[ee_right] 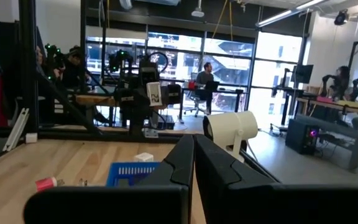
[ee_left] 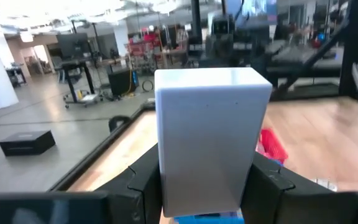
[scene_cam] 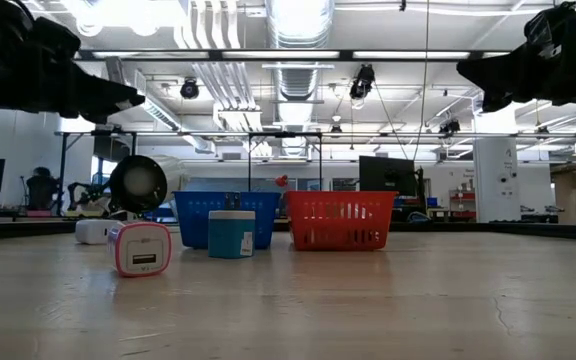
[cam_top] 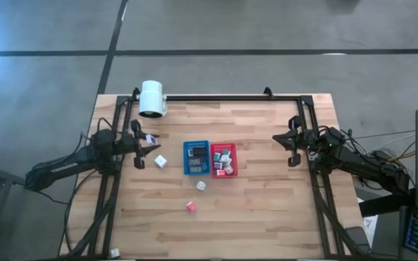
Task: Pick & Place Office items
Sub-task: Put the white digital clock into the blue bin
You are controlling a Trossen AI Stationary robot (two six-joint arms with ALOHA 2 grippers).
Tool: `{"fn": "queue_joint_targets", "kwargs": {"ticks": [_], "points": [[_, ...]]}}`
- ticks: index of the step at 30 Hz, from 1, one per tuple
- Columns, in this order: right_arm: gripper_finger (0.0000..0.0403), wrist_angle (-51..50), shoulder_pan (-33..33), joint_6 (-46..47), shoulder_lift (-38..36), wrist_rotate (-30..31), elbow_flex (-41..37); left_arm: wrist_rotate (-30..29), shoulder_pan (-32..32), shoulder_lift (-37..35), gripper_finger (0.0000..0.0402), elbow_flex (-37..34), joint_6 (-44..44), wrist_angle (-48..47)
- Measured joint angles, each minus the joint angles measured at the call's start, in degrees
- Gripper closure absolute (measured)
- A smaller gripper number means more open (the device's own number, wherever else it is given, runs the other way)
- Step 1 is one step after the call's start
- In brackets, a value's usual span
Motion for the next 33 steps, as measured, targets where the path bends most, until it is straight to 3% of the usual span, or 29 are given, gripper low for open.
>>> {"fn": "queue_joint_targets", "kwargs": {"ticks": [6,12,24,33], "points": [[0.0394,0.3,0.0,-0.8,0.0,0.1,0.0,0.1,0.0,2.0,0.0248,2.1,-1.4,9.9],[0.0394,0.5,0.0,-0.7,0.0,1.5,0.0,-4.5,0.0,11.2,0.0248,13.7,-2.8,10.5],[0.0394,0.4,0.0,-0.6,0.0,1.5,0.0,-5.7,0.0,51.9,0.0248,44.5,0.0,-13.2],[0.0394,-0.2,0.0,-0.8,0.0,1.5,0.0,-0.9,-0.9,77.1,0.0248,50.9,-0.2,-19.5]]}}
